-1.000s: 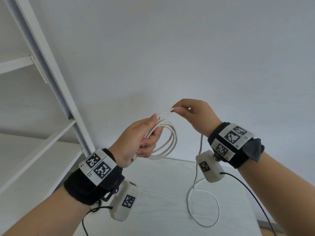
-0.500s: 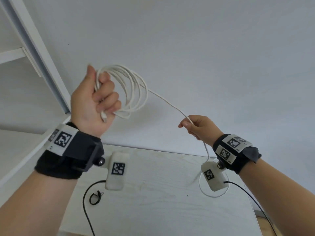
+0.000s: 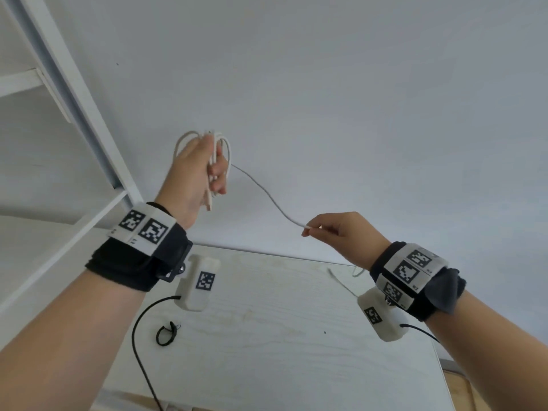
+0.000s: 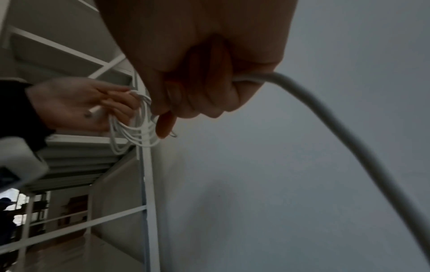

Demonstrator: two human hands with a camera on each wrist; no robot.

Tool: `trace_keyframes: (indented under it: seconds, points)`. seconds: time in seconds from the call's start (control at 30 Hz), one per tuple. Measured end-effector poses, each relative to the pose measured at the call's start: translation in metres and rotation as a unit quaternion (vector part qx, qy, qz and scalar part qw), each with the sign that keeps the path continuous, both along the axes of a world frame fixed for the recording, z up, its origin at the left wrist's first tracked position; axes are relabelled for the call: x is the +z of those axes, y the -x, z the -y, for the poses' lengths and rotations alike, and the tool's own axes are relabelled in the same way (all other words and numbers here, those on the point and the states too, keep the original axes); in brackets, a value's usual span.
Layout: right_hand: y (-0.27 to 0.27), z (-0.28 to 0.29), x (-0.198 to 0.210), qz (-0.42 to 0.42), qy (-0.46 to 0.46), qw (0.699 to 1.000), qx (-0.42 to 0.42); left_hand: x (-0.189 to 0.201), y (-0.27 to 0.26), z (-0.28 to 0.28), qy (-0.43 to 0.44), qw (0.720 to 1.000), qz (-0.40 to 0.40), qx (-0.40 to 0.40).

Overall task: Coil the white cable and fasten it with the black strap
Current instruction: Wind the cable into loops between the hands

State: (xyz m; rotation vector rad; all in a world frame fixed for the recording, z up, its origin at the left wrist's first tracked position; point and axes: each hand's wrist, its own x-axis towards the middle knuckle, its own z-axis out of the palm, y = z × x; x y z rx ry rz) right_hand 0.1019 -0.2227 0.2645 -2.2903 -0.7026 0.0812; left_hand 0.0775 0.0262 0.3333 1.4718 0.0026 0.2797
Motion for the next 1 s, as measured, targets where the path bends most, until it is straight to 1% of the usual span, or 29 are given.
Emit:
trace_keyframes:
  seconds: [0.07, 0.1, 0.2, 0.3, 0.4, 0.57, 0.63, 0.73, 0.87, 1.0]
  points:
    - [0.007, -0.006, 0.009, 0.006, 0.022, 0.999, 0.025, -0.007, 0.001, 0.008, -0.064, 0.998, -0.004, -0.002]
    - [0.011, -0.009, 0.014, 0.011, 0.037, 0.999, 0.038, -0.009, 0.002, 0.012, -0.083, 0.997, -0.005, -0.007]
    - [0.021, -0.017, 0.029, 0.037, 0.082, 0.994, 0.069, -0.014, 0.003, 0.019, -0.109, 0.994, -0.011, -0.015]
    - [0.029, -0.025, 0.037, 0.055, 0.110, 0.987, 0.107, -0.014, 0.005, 0.024, -0.109, 0.993, -0.022, -0.043]
    - [0.035, -0.031, 0.038, 0.051, 0.145, 0.979, 0.136, -0.014, 0.006, 0.027, -0.095, 0.992, -0.032, -0.074]
    - [0.045, -0.037, 0.033, 0.018, 0.201, 0.967, 0.155, -0.015, 0.007, 0.031, -0.105, 0.991, -0.033, -0.070]
    - [0.048, -0.039, 0.032, 0.002, 0.216, 0.962, 0.165, -0.016, 0.007, 0.033, -0.081, 0.993, -0.038, -0.077]
    - [0.052, -0.041, 0.032, -0.014, 0.229, 0.956, 0.182, -0.016, 0.009, 0.035, 0.005, 0.992, -0.055, -0.110]
    - [0.048, -0.041, 0.026, -0.037, 0.237, 0.956, 0.168, -0.013, 0.015, 0.034, 0.124, 0.975, -0.052, -0.176]
    - [0.049, -0.037, 0.016, -0.058, 0.263, 0.950, 0.159, -0.011, 0.018, 0.029, 0.213, 0.954, -0.034, -0.207]
